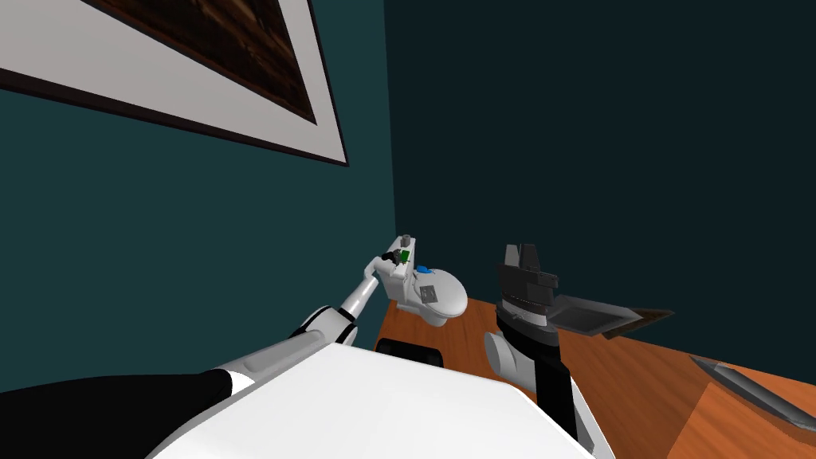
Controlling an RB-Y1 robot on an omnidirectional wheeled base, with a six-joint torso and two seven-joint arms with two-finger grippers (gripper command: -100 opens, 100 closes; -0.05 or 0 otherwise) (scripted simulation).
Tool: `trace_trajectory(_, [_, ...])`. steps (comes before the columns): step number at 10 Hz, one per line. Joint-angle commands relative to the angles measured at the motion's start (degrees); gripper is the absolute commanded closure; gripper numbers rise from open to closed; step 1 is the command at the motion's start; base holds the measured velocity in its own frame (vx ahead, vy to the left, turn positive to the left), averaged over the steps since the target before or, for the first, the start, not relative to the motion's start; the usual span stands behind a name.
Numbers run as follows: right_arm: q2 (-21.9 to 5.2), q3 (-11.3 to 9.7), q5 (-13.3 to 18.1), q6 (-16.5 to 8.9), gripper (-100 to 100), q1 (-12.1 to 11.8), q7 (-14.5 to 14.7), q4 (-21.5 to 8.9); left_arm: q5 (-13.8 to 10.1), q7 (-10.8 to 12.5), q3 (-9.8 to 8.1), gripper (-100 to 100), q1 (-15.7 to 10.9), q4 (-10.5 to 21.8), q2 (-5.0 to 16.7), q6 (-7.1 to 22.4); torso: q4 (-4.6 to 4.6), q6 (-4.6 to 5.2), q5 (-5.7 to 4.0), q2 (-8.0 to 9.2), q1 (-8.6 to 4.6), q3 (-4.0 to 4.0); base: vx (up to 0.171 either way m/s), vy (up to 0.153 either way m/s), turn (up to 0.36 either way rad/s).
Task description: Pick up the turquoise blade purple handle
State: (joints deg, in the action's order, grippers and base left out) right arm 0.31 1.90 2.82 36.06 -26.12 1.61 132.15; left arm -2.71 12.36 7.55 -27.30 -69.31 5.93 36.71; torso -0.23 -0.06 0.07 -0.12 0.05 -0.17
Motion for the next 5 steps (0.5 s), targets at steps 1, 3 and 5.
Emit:
trace_trajectory(1, [0.0, 0.0, 0.0, 0.0, 0, 0.0, 0.0, 0.0, -0.24, -0.12, -0.07, -100, -0.17, 1.63, 0.19, 0.44, 0.0, 0.0, 0.0, 0.0, 0.0, 0.0, -0.002, 0.0, 0.01])
trace_trajectory(3, [0.0, 0.0, 0.0, 0.0, 0, 0.01, 0.0, 0.0, -0.9, -0.95, -2.26, -100, -3.93, 4.61, 0.36, -2.58, -0.07, -0.01, 0.01, 0.02, 0.03, -0.03, -0.059, 0.009, -0.081])
trace_trajectory(5, [0.0, 0.0, 0.0, 0.0, 0, 0.0, 0.0, 0.0, -0.9, -0.95, -2.26, -100, -4.52, 8.99, 0.36, -2.58, -0.06, -0.01, 0.02, -0.03, 0.02, -0.04, -0.021, 0.0, 0.003])
